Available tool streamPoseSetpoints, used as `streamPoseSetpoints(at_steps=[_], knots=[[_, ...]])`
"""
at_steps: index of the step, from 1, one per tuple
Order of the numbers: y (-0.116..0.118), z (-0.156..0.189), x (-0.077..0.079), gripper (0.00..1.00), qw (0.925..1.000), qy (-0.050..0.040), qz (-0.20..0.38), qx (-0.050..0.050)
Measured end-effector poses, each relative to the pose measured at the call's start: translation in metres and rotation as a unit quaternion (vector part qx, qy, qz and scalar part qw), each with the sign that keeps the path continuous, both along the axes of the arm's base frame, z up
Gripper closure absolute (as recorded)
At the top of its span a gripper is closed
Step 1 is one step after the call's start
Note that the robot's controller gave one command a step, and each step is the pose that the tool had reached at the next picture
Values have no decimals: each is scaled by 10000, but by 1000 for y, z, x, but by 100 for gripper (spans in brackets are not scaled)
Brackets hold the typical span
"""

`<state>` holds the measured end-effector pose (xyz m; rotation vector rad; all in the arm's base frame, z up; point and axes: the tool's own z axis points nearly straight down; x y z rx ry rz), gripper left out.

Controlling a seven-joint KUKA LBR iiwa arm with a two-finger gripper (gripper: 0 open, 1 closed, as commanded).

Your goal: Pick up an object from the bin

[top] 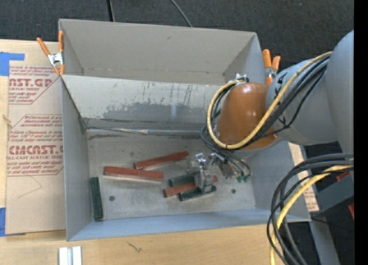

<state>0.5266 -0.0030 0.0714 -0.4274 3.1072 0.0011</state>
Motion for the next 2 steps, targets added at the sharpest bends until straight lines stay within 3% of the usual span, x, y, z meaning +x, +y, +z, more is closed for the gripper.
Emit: streamPoseSetpoints(at_steps=[1, 2], knots=[[-21, 50, 24, 100, 9999, 47, -118, -1], [-10, 159, -2, 100, 9993, 14, -375, -1]])
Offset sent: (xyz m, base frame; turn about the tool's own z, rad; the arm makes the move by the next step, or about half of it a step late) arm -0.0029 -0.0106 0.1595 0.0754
